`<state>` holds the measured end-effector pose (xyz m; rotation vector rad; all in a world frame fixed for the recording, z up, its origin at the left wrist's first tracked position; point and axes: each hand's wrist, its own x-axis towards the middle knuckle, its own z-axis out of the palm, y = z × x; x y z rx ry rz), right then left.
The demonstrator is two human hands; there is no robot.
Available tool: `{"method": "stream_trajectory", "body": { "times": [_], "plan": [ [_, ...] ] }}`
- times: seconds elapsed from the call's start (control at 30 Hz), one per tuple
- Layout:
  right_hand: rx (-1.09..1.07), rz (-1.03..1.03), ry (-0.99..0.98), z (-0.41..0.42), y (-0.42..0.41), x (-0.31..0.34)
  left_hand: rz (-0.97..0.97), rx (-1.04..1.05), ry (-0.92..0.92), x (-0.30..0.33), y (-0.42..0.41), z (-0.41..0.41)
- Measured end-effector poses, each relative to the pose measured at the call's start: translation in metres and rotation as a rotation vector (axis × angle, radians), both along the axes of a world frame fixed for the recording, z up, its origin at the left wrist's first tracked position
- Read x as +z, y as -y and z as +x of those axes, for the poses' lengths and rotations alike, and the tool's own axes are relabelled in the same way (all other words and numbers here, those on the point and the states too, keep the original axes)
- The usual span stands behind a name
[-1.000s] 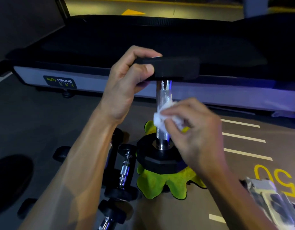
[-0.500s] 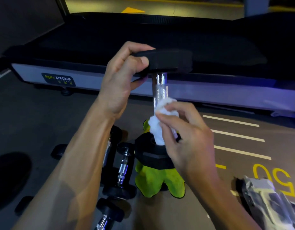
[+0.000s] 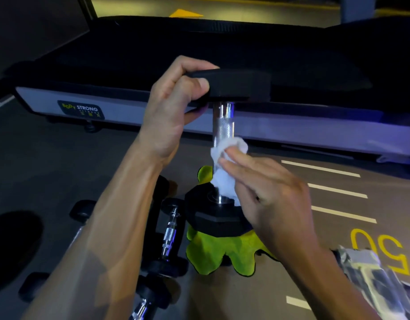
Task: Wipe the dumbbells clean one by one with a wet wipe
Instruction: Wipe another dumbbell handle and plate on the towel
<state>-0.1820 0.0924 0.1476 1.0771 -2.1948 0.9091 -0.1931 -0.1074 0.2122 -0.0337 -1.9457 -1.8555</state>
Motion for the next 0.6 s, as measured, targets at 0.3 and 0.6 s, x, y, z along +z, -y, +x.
{"method": "stream_trajectory", "body": {
  "times": [0.3,0.6],
  "plan": [
    [0.186,0.009,0.228,-0.003,0.009,0.001,-0.021,0.023,0.013,0.0,0.0,0.005],
    [0.039,-0.415,0.919,0.003,-0.038,0.012,-0.014,-0.013,-0.04,0.005,-0.012,0.009]
  ]
}}
